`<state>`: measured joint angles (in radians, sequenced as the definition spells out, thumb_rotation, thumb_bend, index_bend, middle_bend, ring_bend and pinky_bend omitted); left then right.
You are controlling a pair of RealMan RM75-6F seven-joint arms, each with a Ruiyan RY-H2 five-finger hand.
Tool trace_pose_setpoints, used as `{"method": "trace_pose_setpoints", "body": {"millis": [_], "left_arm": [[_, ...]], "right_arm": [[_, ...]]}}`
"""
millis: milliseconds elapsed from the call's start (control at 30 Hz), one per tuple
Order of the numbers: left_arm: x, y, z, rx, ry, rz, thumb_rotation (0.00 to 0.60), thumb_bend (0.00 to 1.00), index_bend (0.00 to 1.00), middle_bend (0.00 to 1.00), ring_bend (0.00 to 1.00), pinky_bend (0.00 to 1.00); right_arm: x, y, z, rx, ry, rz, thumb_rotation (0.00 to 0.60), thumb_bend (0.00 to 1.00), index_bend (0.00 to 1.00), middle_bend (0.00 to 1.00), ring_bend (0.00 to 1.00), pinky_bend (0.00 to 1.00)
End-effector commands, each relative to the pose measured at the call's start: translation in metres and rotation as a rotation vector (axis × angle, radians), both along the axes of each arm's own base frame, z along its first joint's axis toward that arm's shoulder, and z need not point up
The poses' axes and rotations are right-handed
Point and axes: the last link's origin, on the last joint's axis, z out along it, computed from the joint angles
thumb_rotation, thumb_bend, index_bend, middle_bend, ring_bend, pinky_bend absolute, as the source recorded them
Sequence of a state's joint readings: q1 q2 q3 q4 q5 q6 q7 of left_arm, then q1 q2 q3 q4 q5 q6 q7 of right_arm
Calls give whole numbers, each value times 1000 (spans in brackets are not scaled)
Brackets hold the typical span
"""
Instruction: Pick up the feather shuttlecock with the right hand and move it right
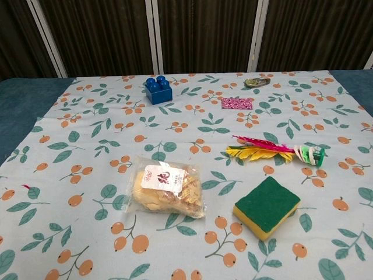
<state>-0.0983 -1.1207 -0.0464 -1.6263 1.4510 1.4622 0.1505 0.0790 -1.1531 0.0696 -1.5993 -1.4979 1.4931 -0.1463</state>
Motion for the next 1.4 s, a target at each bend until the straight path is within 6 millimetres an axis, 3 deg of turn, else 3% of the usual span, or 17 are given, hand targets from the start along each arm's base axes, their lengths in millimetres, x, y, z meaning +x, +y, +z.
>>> {"method": "trace_pose_setpoints", "body": {"millis": [33,800,967,1100,1233,1400], "left_arm": [[0,0,0,1,-1,0,600,194,0,0,0,0],[2,-1,0,2,-7,-10,600,194,0,0,0,0],[1,-1,0,6,-3,-6,600,194,0,0,0,0],[1,-1,0,6,-6,-1,600,195,0,0,0,0],[0,-1,1,8,-14,7,600,195,0,0,0,0],[-1,-2,2,8,-24,12,600,194,0,0,0,0]], "right_arm": [[0,0,0,1,0,2,600,96,0,0,0,0],[6,1,-7,29,-35,-11,600,96,31,0,0,0],[32,-26,-23,77,-43,8,600,100,170,0,0,0],[62,-59,-40,89,-88,0,600,120,269,13,0,0],[97,-99,-64,85,-144,-4,600,138,311,40,0,0],[116,-121,-91,72,-148,-57,600,140,344,66,0,0]]}}
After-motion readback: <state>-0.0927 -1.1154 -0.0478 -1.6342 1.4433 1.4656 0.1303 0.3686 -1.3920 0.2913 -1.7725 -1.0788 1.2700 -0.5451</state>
